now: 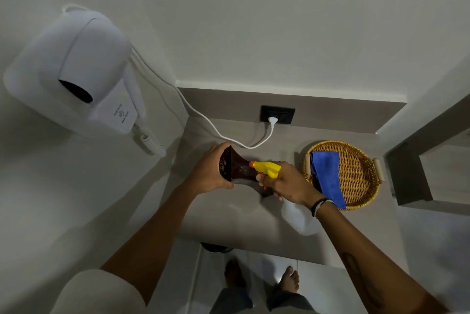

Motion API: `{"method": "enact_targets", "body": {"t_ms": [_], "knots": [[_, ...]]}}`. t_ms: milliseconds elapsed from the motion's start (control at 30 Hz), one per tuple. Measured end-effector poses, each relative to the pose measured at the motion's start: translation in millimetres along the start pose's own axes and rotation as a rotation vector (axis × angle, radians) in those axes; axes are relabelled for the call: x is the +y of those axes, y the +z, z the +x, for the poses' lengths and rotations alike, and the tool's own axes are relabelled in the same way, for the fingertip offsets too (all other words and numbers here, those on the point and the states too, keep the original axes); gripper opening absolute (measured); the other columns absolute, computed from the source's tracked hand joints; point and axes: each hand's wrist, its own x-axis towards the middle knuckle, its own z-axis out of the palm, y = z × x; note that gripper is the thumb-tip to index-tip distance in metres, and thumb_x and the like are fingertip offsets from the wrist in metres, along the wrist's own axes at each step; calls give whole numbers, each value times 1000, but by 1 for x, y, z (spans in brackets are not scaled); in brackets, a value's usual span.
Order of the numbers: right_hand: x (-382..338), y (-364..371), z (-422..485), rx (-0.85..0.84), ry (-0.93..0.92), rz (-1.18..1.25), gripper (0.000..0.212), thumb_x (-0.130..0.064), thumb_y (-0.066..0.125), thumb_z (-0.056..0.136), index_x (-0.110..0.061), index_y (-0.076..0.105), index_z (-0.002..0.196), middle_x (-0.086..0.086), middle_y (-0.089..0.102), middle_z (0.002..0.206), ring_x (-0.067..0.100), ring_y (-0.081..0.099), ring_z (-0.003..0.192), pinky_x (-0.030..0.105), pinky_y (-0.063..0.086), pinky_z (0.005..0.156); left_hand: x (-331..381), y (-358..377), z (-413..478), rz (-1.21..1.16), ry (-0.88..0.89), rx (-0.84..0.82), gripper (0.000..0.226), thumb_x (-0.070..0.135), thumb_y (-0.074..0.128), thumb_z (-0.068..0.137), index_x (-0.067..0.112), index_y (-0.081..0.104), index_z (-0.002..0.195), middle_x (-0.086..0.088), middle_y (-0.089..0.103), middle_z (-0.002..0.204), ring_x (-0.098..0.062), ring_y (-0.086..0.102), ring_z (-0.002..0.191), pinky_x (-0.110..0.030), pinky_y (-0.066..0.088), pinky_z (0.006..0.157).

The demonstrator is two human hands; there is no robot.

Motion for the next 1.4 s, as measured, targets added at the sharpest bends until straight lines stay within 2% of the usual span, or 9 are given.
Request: {"method": "enact_targets", "body": {"t_ms": [133, 267, 433, 567, 700, 900, 1033, 1267, 1400], "knots": [[4, -4, -6, 35, 13, -5, 39, -30, 68, 105, -29, 64, 143, -1, 77, 89, 9, 62, 49, 22, 51, 51, 10, -3, 1, 45, 2, 4, 116, 36, 98, 53, 20, 44, 155, -1, 53, 144, -20, 52, 132, -38, 48, 109], [5, -12, -14, 108, -55, -42, 41, -24, 66, 106, -25, 62, 146, -20, 68, 99, -14, 66, 67, 4, 47, 63, 30, -6, 7, 184, 46, 39, 114, 55, 91, 53, 26, 44, 153, 0, 53, 140, -24, 50, 130, -44, 50, 105], [12, -29, -28, 242, -23, -26, 42, -23, 63, 107, -29, 59, 148, 11, 72, 96, 9, 59, 59, 20, 53, 56, 68, -1, 21, 503, 174, -36, 111, 65, 88, 60, 26, 44, 154, 0, 54, 137, -26, 50, 126, -43, 48, 103], [20, -38, -41, 280, 0, -1, 41, -23, 64, 106, -27, 60, 147, 12, 74, 93, 25, 65, 62, 22, 55, 53, 89, 10, 32, 675, 241, -141, 118, 77, 82, 69, 28, 33, 164, -2, 49, 152, -26, 46, 137, -43, 38, 113], [28, -45, -52, 284, 33, -26, 43, -29, 64, 105, -26, 61, 147, 11, 71, 85, 36, 68, 69, 33, 56, 57, 93, 13, 37, 722, 296, -322, 133, 78, 84, 68, 38, 9, 171, -7, 19, 176, -33, 21, 161, -54, 22, 127], [37, -45, -58, 297, 55, -28, 37, -27, 66, 105, -32, 62, 142, 4, 63, 71, 12, 59, 56, 24, 51, 54, 85, -9, 48, 1036, 698, -426, 165, 59, 100, 52, 42, -15, 168, -16, -30, 175, -38, -16, 164, -55, 9, 127], [35, -41, -60, 262, 76, -35, 36, -26, 66, 105, -32, 64, 140, 15, 71, 84, 14, 59, 56, 26, 53, 52, 79, -20, 51, 1028, 939, -416, 152, 16, 95, 54, 33, 2, 173, -16, -15, 179, -37, 1, 166, -55, 45, 115], [39, -37, -63, 242, 87, -78, 28, -26, 65, 105, -21, 69, 133, 14, 72, 83, 11, 60, 54, 26, 53, 53, 78, -26, 53, 1041, 1143, -384, 92, 5, 68, 91, 23, 26, 171, -14, 9, 180, -36, 15, 166, -47, 36, 120], [37, -37, -65, 253, 97, -74, 26, -27, 66, 105, -21, 70, 130, 15, 72, 82, 14, 60, 54, 26, 52, 52, 82, -21, 48, 931, 1100, -362, 85, 11, 89, 79, 5, 54, 156, -25, 39, 168, -42, 35, 158, -54, 37, 124]]}}
